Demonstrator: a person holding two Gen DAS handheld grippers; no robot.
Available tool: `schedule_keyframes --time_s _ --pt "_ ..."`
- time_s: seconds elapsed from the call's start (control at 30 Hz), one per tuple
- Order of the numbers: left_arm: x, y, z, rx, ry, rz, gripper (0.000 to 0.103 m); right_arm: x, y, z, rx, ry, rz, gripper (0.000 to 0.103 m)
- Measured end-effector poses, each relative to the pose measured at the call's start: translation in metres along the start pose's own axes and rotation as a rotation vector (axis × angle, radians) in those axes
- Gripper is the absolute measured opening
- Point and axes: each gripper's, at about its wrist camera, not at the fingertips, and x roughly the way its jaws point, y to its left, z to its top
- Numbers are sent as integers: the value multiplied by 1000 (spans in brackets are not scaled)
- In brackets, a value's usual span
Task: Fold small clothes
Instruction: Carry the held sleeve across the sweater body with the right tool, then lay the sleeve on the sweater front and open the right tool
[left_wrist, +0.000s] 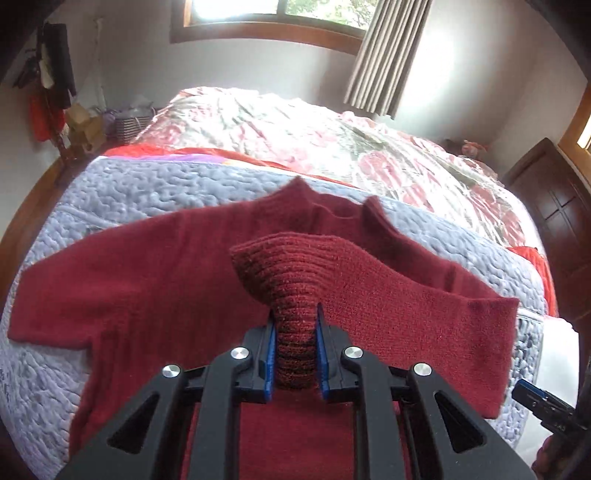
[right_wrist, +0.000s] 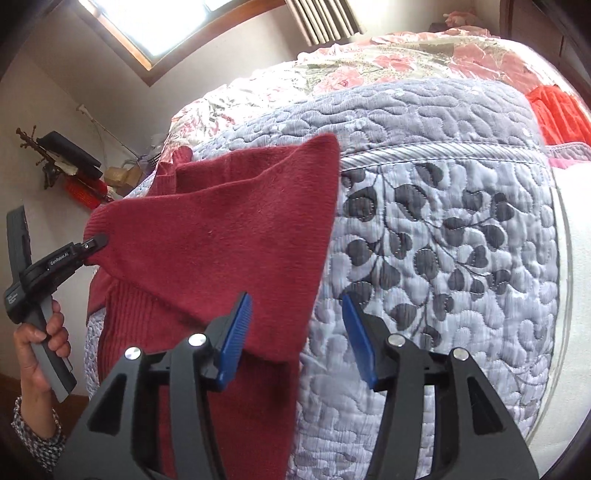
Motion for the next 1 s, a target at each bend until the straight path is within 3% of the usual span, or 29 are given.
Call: schedule_keyframes --time_s 0.23,0.27,0.3,0.33,0.4,0.47,0.53,0.63,0.73,0.9,1.0 --pt "35 52 -16 -77 85 31 20 48 19 13 10 82 -1 54" --pt "41 56 -20 -75 96 33 21 54 21 13 5 95 -10 47" --pt "45 58 -22 -72 106 42 23 59 22 13 0 108 -36 33" --pt "48 61 -25 -66 113 55 28 64 22 12 -7 122 -81 28" --pt "54 68 -28 -54 119 93 41 71 19 11 -2 136 -112 23" --pt "51 82 -28 -49 98 164 44 73 17 9 7 142 -118 22" --pt "47 100 -25 -52 83 220 45 72 20 9 -2 143 -121 23" --pt "36 120 -23 -88 69 245 45 62 30 11 -16 127 -160 32" --pt "29 118 -22 -93 78 206 45 44 47 10 -65 70 -196 34" --pt "36 83 -23 -51 110 98 53 42 74 14 -97 55 -144 38" --pt "57 67 -29 -5 145 116 53 59 77 14 -89 80 -163 41"
